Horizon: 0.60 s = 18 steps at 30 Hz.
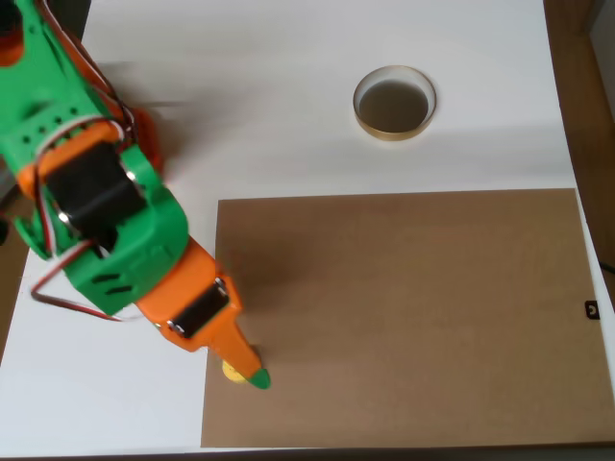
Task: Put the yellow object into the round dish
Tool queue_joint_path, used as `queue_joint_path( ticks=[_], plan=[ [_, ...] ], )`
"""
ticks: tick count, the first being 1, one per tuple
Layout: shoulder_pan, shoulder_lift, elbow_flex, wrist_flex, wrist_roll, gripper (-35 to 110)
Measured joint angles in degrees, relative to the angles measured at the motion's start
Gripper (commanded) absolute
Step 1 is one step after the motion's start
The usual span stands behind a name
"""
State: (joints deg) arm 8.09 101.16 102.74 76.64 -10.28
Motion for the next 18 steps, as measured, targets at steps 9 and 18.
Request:
queue_joint_path(
  ticks=[9, 18],
  plan=[
    [-0.7, -5.8, -0.1, -1.1, 0.0, 33],
    [0.6, -12.0, -0.1, -4.6, -0.5, 32]
  ],
)
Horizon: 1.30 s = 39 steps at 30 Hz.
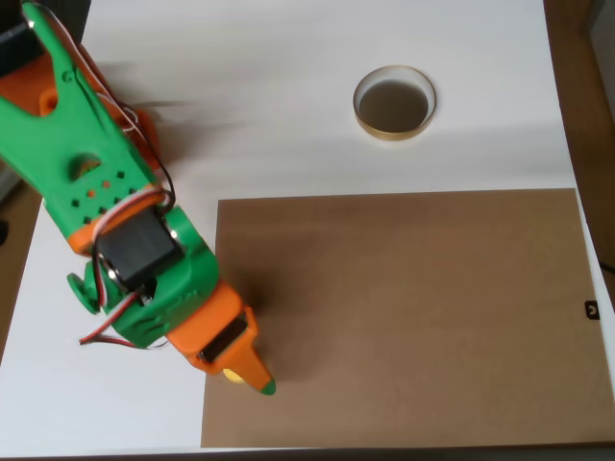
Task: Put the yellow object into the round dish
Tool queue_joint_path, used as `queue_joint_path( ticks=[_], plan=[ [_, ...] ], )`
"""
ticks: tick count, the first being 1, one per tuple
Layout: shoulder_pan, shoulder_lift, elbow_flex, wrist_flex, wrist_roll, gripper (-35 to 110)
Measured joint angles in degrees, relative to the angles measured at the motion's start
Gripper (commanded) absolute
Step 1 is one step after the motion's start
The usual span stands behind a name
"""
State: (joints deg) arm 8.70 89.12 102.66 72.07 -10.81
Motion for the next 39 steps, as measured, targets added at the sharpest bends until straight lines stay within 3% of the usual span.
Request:
queue_joint_path(
  ticks=[28, 39],
  plan=[
    [1.1, -9.2, -3.3, -3.3, 0.2, 22],
    [0.9, -10.8, -4.5, -5.0, 0.4, 0]
  ],
)
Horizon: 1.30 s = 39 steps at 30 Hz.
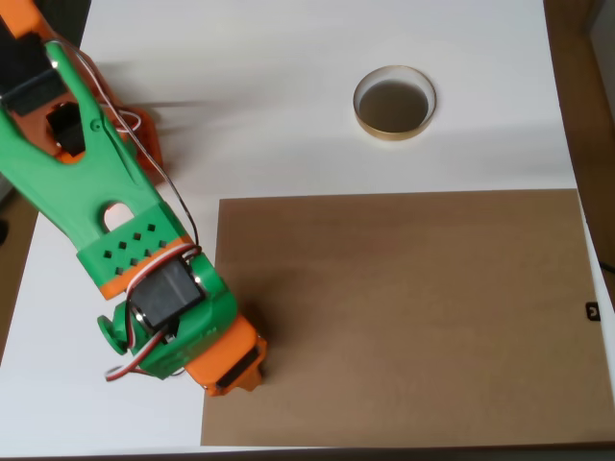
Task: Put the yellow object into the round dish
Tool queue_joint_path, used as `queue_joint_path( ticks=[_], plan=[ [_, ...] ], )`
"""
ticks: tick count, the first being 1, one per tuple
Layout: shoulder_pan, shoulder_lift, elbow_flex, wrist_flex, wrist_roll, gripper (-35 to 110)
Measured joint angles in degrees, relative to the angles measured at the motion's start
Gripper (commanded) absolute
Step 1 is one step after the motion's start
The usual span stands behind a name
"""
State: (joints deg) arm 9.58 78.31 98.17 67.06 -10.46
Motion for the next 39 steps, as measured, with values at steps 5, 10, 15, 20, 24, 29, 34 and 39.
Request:
queue_joint_path(
  ticks=[5, 10, 15, 20, 24, 29, 34, 39],
  plan=[
    [0.1, 0.0, -0.3, 0.7, -0.3, 0],
    [0.0, 0.0, -1.0, 2.8, -1.0, 0],
    [-1.7, 2.9, -2.2, 5.7, -2.1, 0],
    [-5.1, 5.2, -4.0, 9.1, -3.3, 0],
    [-9.6, 6.7, -4.1, 11.3, -3.3, 0],
    [-16.1, 7.7, -5.1, 13.4, -4.2, 0],
    [-23.1, 7.7, -7.1, 15.4, -5.2, 0],
    [-29.0, 7.7, -9.0, 16.4, -6.2, 0]
  ],
)
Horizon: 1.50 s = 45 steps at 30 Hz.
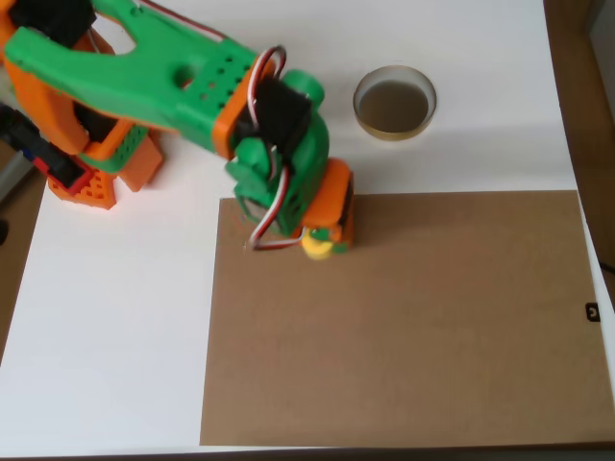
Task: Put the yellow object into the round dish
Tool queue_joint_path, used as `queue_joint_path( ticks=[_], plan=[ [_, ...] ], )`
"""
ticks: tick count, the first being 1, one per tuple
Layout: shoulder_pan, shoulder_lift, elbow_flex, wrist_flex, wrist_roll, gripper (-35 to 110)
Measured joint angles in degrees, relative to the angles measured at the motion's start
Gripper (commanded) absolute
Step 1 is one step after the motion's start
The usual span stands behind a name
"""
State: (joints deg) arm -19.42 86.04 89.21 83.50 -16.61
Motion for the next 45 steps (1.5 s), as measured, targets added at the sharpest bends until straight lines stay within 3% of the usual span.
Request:
queue_joint_path(
  ticks=[14, 30, 45],
  plan=[
    [-11.3, 0.0, -0.2, 1.1, -2.2, 0],
    [-35.9, -2.5, -5.5, 5.9, -3.9, 0],
    [-39.9, -17.5, -19.5, 8.0, -3.8, 0]
  ],
)
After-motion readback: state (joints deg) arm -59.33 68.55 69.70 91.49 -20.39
